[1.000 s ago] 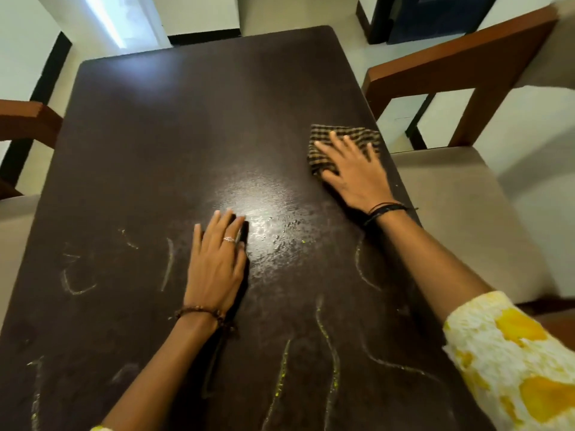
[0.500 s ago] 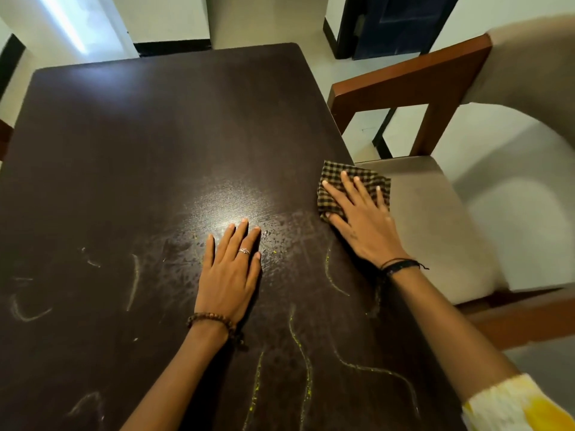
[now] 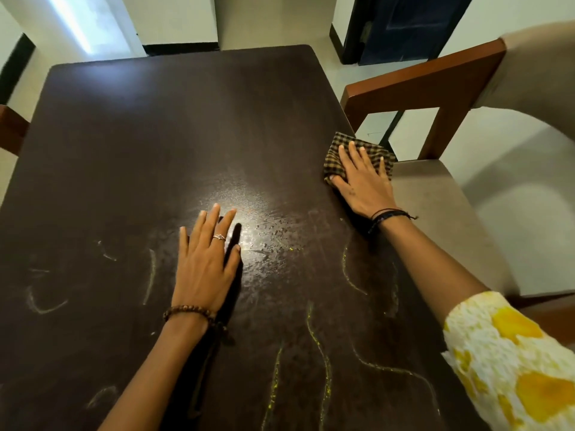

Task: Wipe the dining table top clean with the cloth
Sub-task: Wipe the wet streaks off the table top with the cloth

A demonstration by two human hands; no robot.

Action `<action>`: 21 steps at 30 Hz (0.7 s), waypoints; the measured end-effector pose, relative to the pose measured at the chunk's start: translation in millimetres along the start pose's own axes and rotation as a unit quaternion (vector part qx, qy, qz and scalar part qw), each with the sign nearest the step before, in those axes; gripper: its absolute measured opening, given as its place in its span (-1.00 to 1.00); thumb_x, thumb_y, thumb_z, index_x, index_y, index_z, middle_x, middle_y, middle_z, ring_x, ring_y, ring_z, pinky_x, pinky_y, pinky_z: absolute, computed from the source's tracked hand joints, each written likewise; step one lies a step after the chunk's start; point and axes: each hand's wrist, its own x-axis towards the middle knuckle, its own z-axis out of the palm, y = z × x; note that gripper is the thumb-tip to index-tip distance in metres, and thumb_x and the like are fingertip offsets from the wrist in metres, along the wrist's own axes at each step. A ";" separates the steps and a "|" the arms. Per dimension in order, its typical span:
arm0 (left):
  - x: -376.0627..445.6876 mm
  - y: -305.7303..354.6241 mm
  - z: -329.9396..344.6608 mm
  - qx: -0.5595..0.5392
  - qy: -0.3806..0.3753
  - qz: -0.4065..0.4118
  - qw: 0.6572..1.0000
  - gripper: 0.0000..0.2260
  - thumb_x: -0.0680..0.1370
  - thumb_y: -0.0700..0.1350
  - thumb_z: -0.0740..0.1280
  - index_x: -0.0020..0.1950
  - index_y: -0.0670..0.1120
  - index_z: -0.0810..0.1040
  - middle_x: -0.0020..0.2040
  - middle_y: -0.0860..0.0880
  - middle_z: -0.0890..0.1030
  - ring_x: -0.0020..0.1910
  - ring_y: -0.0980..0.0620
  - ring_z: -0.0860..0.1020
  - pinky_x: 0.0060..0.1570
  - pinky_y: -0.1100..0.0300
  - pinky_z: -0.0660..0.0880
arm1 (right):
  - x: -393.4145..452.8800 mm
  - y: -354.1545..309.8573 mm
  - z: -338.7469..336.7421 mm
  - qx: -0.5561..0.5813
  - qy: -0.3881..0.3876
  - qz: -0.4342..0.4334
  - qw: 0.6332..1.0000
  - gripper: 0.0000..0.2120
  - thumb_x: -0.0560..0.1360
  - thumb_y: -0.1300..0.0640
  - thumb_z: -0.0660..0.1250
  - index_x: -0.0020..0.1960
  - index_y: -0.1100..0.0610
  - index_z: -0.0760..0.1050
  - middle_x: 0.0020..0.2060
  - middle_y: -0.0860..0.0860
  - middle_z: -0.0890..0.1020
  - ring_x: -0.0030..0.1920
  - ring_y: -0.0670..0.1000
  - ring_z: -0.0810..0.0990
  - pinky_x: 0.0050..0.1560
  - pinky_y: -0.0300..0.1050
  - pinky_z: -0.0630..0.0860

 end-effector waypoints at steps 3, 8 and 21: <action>-6.3 -28.3 -11.3 0.027 -0.012 -0.038 0.999 -0.54 0.58 -0.04 0.16 0.47 0.02 0.12 0.49 -0.01 0.10 0.46 0.02 -0.05 0.39 -0.06 -0.20 | -5.5 -17.5 0.5 -0.008 -0.002 0.010 1.000 -0.44 0.62 -0.08 -0.03 0.54 0.06 -0.10 0.55 0.03 -0.08 0.54 0.05 -0.13 0.47 0.17 -0.22; -24.9 -64.7 -36.1 0.029 -0.004 -0.071 0.997 -0.57 0.59 -0.03 0.12 0.46 0.01 0.16 0.48 0.01 0.12 0.46 0.02 -0.03 0.39 -0.09 -0.20 | -16.6 -107.2 18.3 -0.005 0.001 -0.059 0.998 -0.40 0.60 -0.11 -0.02 0.53 0.08 -0.13 0.54 0.05 -0.09 0.53 0.07 -0.13 0.47 0.17 -0.22; -65.0 -156.8 -104.5 0.052 0.029 -0.142 0.988 -0.58 0.59 -0.11 0.16 0.45 -0.03 0.21 0.47 -0.08 0.17 0.46 -0.06 0.03 0.39 -0.13 -0.14 | -30.3 -224.9 33.1 0.004 -0.001 -0.112 0.994 -0.35 0.58 -0.12 0.04 0.53 0.13 -0.11 0.54 0.03 -0.05 0.53 0.02 -0.07 0.48 0.15 -0.14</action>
